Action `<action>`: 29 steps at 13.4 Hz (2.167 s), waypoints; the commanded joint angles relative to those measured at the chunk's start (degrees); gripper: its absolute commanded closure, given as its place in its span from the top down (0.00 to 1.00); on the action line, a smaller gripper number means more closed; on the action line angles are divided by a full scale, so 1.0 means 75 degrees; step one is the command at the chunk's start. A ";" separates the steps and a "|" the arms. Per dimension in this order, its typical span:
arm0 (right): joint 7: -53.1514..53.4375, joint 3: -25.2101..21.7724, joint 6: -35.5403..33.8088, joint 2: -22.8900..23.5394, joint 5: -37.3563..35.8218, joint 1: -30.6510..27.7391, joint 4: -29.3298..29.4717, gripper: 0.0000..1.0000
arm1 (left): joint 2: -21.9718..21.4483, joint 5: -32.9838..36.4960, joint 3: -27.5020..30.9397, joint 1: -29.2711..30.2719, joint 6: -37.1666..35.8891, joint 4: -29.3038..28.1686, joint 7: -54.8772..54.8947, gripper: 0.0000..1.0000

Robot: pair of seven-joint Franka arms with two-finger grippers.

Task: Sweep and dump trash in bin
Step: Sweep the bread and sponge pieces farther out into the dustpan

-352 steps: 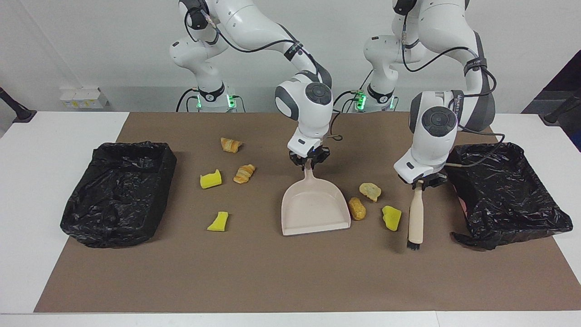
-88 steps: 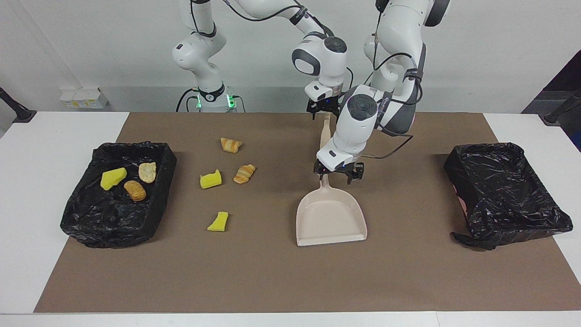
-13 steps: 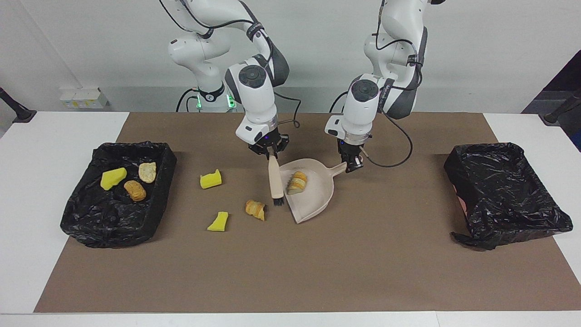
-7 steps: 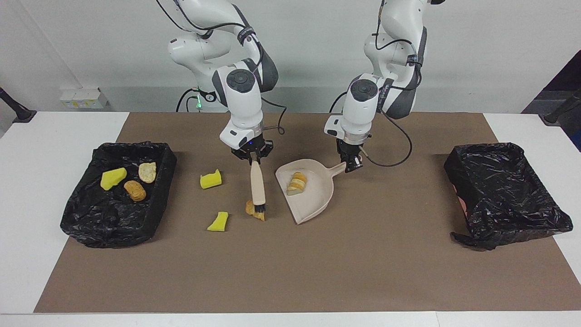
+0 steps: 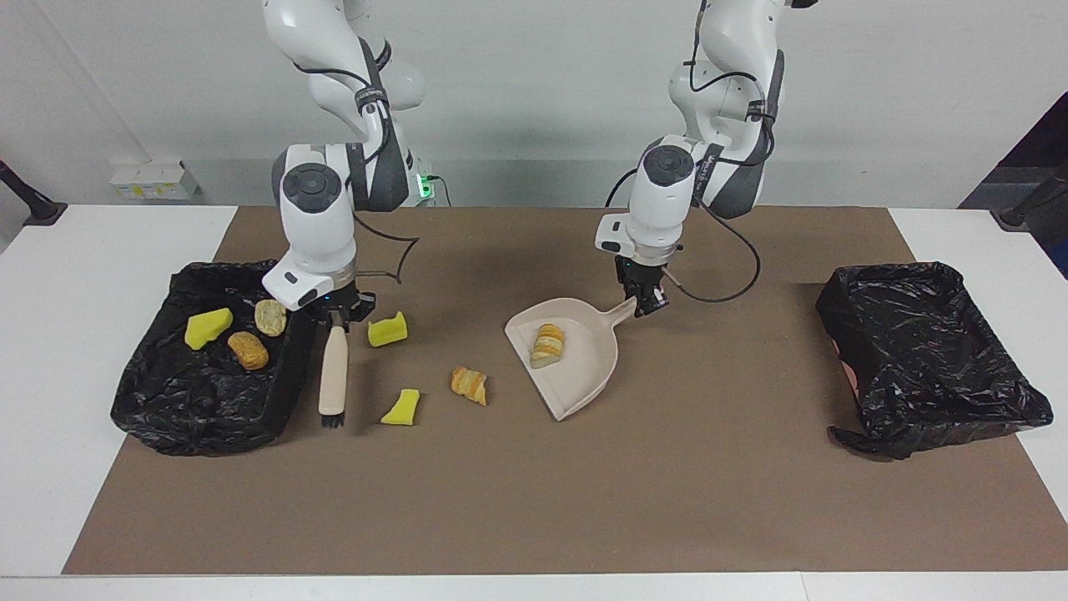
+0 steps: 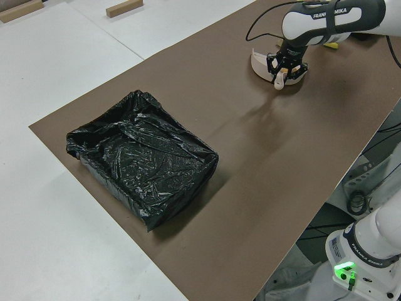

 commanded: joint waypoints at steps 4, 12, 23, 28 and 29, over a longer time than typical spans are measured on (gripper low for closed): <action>-0.0115 0.0217 0.0152 0.1037 0.0998 0.0299 0.0598 0.00 | 0.0036 0.0072 0.0071 -0.0048 0.0254 0.0002 -0.0170 0.00; -0.0033 0.0217 0.0199 0.1051 0.2864 0.2161 0.0788 0.00 | 0.0012 0.0072 0.0071 -0.0001 0.0206 -0.0034 -0.0182 0.00; 0.0179 0.0521 -0.0679 0.0230 0.2935 0.2412 0.0869 0.00 | 0.0036 0.0072 0.0071 0.0057 0.0100 0.0060 -0.0251 0.00; 0.0026 0.0510 -0.1114 0.0031 0.2923 0.2118 0.1022 0.00 | 0.0059 0.0049 0.0059 0.0070 0.0358 0.0060 -0.0217 0.00; -0.0009 0.0510 -0.1114 0.0042 0.2912 0.2083 0.1045 0.00 | 0.0071 0.0037 0.0048 0.0058 0.0428 0.0060 -0.0159 0.00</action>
